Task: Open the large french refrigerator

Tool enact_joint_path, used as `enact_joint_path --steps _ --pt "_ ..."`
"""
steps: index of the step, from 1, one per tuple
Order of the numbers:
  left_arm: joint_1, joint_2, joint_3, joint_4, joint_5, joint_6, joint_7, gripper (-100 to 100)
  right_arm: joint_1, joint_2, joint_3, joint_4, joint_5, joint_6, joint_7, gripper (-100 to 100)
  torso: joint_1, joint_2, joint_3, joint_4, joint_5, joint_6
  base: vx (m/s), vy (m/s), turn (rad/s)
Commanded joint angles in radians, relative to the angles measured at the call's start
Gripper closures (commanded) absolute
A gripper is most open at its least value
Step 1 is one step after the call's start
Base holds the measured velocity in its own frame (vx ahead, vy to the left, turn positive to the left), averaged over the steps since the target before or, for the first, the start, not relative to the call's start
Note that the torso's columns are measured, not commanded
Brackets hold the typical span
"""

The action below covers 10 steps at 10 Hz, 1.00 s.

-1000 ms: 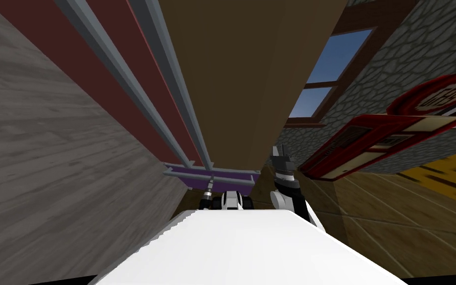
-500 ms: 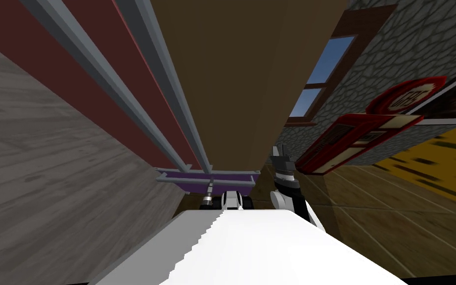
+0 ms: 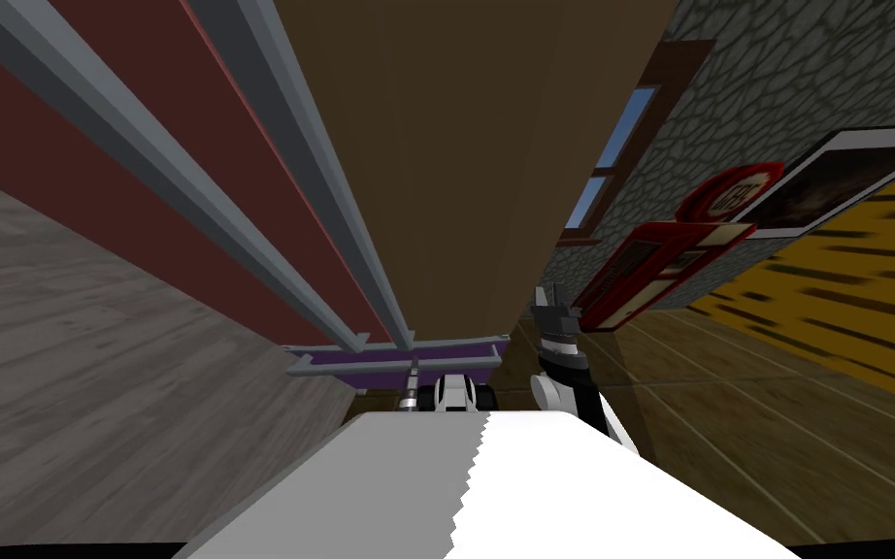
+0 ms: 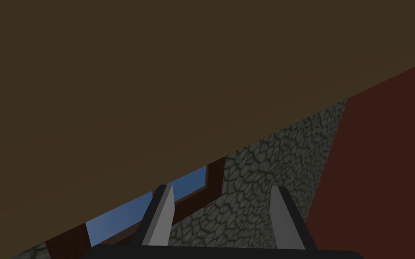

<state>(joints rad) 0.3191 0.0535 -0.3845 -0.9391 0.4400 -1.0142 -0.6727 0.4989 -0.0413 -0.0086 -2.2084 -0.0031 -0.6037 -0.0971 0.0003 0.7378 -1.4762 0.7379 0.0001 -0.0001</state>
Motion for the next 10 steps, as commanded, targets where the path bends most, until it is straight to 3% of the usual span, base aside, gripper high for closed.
enact_joint_path --steps 1,2,3,10 --pt "0.029 0.000 -0.019 -0.022 0.062 -0.008 -0.034 -100 0.000 0.000 0.000 0.000 0.000 0.000 0.000 0 -0.003 0.002 0.001 0.001 -0.001 0.000 0.005 -0.009 0.027" --pt "0.072 0.001 -0.060 -0.064 0.101 -0.019 -0.078 -100 0.000 0.000 0.000 0.000 0.000 0.000 0.000 0 -0.003 0.001 0.001 0.000 -0.001 0.000 -0.022 0.039 -0.109" --pt "0.078 0.001 -0.060 -0.069 0.126 -0.019 -0.085 -100 0.000 0.000 0.000 0.000 0.000 0.000 0.000 0 0.001 0.002 0.001 0.001 0.000 0.000 -0.029 0.040 -0.116" --pt "0.078 0.001 -0.060 -0.069 0.126 -0.019 -0.085 -100 0.000 0.000 0.000 0.000 0.000 0.000 0.000 0 0.000 0.001 0.000 0.000 0.000 0.000 0.001 -0.001 0.003"
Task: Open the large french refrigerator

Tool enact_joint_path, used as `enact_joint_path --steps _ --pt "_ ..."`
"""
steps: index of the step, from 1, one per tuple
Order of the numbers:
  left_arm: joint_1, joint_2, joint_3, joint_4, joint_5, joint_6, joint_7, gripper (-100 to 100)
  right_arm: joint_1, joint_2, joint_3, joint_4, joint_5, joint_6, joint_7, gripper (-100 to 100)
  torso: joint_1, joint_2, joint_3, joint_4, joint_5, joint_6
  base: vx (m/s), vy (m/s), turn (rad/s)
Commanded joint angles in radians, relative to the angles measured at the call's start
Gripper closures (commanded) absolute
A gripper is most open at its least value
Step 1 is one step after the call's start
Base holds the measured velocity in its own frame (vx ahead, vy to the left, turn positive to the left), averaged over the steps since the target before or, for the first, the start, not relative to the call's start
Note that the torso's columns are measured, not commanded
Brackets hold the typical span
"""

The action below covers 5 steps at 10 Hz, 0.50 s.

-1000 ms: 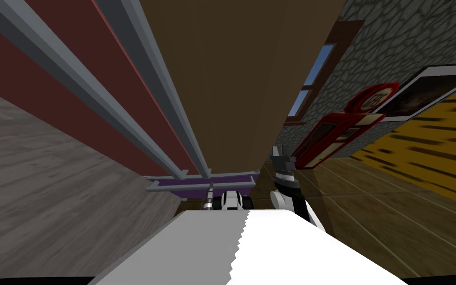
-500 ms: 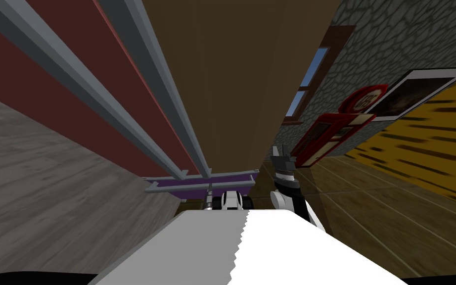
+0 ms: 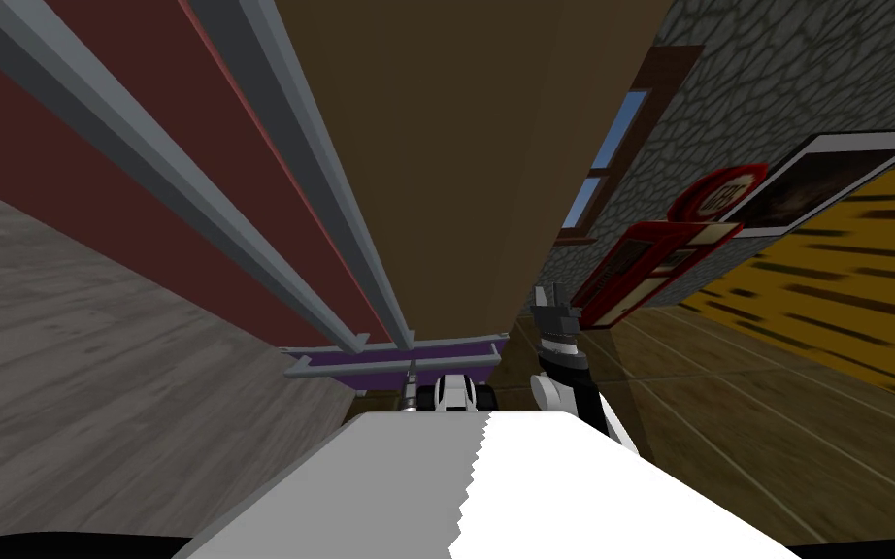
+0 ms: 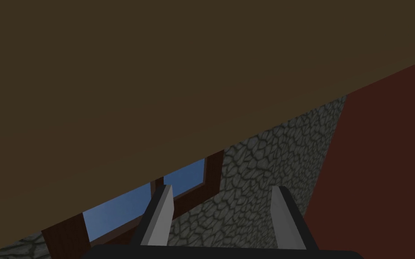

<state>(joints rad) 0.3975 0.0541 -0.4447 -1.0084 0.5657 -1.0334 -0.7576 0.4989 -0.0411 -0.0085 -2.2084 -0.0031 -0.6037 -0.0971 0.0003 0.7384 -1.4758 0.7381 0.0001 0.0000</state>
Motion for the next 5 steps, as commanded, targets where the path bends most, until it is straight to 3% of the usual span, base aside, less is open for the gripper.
enact_joint_path --steps 1,2,5 --pt "0.000 0.000 0.000 0.000 0.000 0.000 0.000 -100 0.000 0.000 0.000 0.000 0.000 0.000 0.000 0 0.000 0.000 0.000 0.000 0.000 0.000 -0.002 0.004 -0.010" --pt "0.013 0.000 -0.006 -0.030 0.010 0.012 -0.019 -100 0.000 0.000 0.000 0.000 0.000 0.000 0.000 0 0.000 0.000 0.000 0.000 0.000 0.000 0.004 -0.008 0.022" --pt "0.015 0.000 -0.007 -0.034 0.012 0.013 -0.022 -100 0.000 0.000 0.000 0.000 0.000 0.000 0.000 0 0.000 -0.001 0.000 0.000 0.000 0.000 0.002 -0.006 0.016"
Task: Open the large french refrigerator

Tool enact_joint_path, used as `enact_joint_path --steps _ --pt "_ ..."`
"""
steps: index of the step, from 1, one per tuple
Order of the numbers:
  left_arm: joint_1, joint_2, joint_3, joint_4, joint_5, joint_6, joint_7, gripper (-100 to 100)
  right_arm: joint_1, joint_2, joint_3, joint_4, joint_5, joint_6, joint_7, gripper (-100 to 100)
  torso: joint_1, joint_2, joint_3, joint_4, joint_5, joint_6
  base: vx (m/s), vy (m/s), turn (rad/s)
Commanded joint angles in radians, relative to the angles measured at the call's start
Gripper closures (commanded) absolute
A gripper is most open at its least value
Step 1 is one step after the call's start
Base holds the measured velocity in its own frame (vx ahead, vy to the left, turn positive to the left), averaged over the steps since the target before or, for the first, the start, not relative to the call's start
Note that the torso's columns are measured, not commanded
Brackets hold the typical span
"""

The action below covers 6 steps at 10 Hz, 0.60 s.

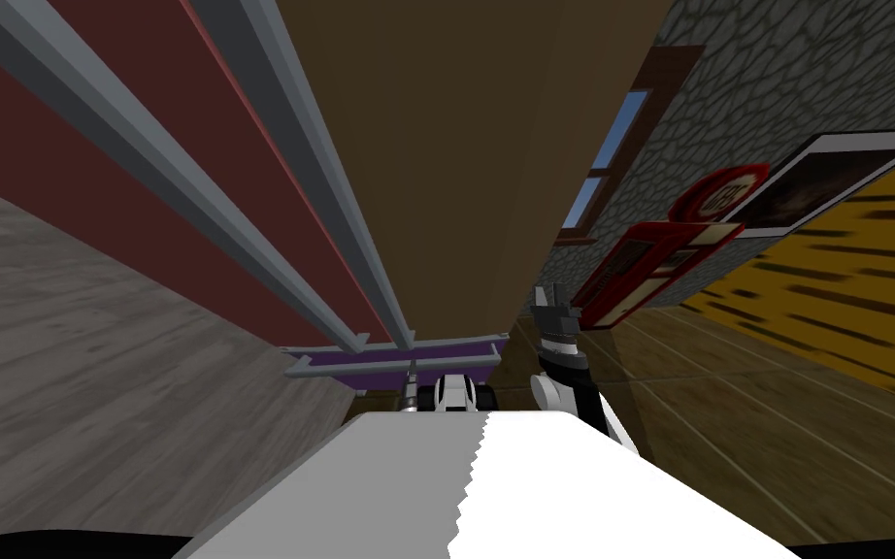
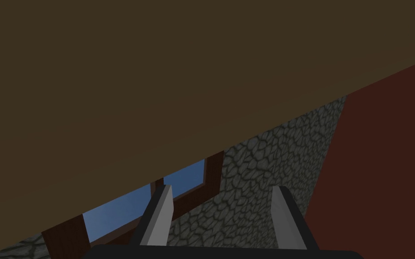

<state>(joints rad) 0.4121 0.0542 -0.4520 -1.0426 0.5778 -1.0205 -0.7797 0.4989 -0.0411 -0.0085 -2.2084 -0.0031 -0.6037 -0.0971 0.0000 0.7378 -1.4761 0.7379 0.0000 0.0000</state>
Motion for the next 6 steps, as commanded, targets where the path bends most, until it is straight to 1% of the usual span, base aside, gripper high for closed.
enact_joint_path --steps 1,2,3,4,5,6 --pt "0.001 0.000 0.000 -0.003 0.001 0.002 -0.002 100 0.000 0.000 0.000 0.000 0.000 0.000 0.000 0 0.000 0.001 0.000 0.000 0.000 0.000 0.003 0.007 -0.019" --pt "-0.011 0.000 0.006 0.027 -0.010 -0.010 0.017 100 0.000 0.000 0.000 0.000 0.000 0.000 0.000 0 0.001 0.000 0.000 0.000 0.000 0.000 -0.010 0.007 -0.021" --pt "-0.008 -0.003 0.002 0.011 -0.005 -0.006 0.009 100 0.000 0.000 0.000 0.000 0.000 0.000 0.000 0 0.000 -0.002 0.000 -0.001 0.000 0.001 -0.006 0.003 -0.007" --pt "-0.048 -0.007 0.053 0.039 -0.055 0.016 0.061 100 0.000 0.000 0.000 0.000 0.000 0.000 0.000 0 0.000 -0.002 -0.001 -0.001 0.000 0.000 -0.076 -0.046 0.169" --pt "-0.048 -0.007 0.054 0.039 -0.080 0.016 0.066 100 0.000 0.000 0.000 0.000 0.000 0.000 0.000 0 0.000 0.001 0.001 0.000 -0.001 -0.002 -0.087 -0.061 0.097" --pt "-0.088 -0.011 0.096 0.065 -0.111 0.040 0.104 100 0.000 0.000 0.000 0.000 0.000 0.000 0.000 0 -0.001 0.002 0.002 0.001 -0.001 0.000 -0.115 -0.078 0.182"
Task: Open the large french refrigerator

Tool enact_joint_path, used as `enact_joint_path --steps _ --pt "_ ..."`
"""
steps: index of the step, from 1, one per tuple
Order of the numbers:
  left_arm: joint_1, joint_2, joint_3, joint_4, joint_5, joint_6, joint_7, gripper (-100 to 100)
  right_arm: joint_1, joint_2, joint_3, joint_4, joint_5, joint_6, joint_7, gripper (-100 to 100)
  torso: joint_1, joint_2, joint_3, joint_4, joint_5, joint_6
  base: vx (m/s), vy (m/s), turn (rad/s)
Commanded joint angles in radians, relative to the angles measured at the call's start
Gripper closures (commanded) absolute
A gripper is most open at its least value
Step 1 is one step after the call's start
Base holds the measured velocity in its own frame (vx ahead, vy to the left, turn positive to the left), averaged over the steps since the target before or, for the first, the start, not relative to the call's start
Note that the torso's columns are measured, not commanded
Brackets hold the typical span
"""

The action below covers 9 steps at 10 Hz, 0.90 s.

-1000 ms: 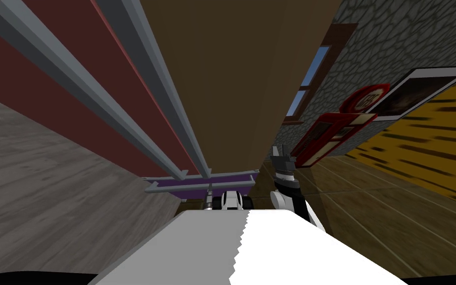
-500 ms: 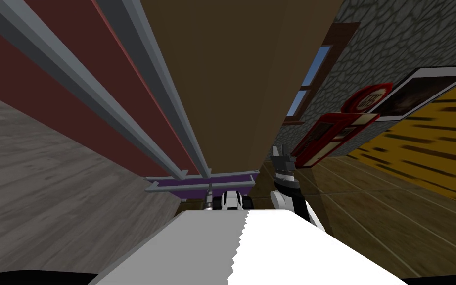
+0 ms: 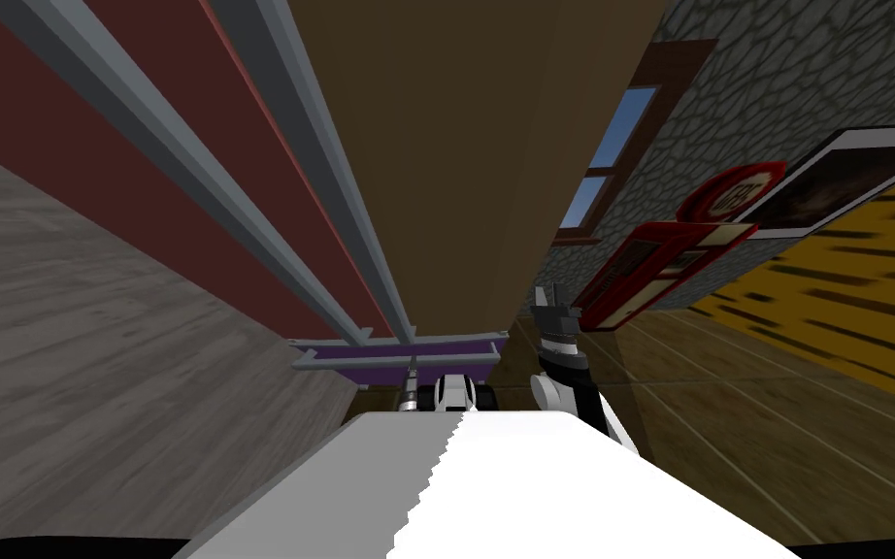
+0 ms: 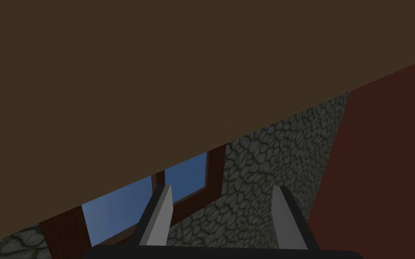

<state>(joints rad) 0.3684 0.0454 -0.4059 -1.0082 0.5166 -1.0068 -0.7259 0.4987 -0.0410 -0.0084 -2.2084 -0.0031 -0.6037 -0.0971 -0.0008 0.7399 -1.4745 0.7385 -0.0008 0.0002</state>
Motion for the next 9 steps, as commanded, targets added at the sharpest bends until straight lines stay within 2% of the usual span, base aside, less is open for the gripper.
enact_joint_path --steps 1,2,3,4,5,6,7,8,9 --pt "-0.044 -0.002 0.059 0.030 -0.079 0.026 0.067 100 0.000 0.000 0.000 0.000 0.000 0.000 0.000 0 -0.001 0.001 0.000 0.001 -0.001 -0.001 -0.091 -0.061 0.085" --pt "-0.044 -0.002 0.059 0.030 -0.093 0.026 0.067 100 0.000 0.000 0.000 0.000 0.000 0.000 0.000 0 0.000 0.000 -0.001 0.000 0.000 0.001 -0.032 -0.013 -0.009" --pt "-0.084 -0.005 0.110 0.056 -0.128 0.050 0.115 100 0.000 0.000 0.000 0.000 0.000 0.000 0.000 0 0.000 -0.003 -0.002 0.001 0.000 0.002 -0.066 -0.037 0.128" --pt "-0.084 -0.005 0.111 0.056 -0.159 0.050 0.122 100 0.000 0.000 0.000 0.000 0.000 0.000 0.000 0 -0.001 -0.001 -0.002 0.002 -0.002 -0.001 -0.063 -0.050 0.098" --pt "-0.084 -0.005 0.111 0.056 -0.168 0.050 0.122 100 0.000 0.000 0.000 0.000 0.000 0.000 0.000 0 -0.002 0.000 -0.001 0.001 -0.001 0.000 -0.026 -0.015 0.012" --pt "-0.123 -0.009 0.161 0.082 -0.206 0.074 0.173 100 0.000 0.000 0.000 0.000 0.000 0.000 0.000 0 -0.002 -0.001 -0.001 0.001 0.000 0.002 -0.062 -0.040 0.106" --pt "-0.123 -0.009 0.162 0.082 -0.234 0.074 0.177 100 0.000 0.000 0.000 0.000 0.000 0.000 0.000 0 -0.003 0.000 -0.001 0.001 -0.001 0.001 -0.066 -0.051 0.112" --pt "-0.123 -0.009 0.162 0.082 -0.242 0.074 0.177 100 0.000 0.000 0.000 0.000 0.000 0.000 0.000 0 -0.003 0.002 0.000 0.002 -0.001 0.000 -0.041 -0.014 0.028" --pt "-0.163 -0.013 0.214 0.108 -0.280 0.098 0.228 100 0.000 0.000 0.000 0.000 0.000 0.000 0.000 0 -0.002 0.001 -0.001 0.002 -0.001 0.002 -0.084 -0.041 0.130"
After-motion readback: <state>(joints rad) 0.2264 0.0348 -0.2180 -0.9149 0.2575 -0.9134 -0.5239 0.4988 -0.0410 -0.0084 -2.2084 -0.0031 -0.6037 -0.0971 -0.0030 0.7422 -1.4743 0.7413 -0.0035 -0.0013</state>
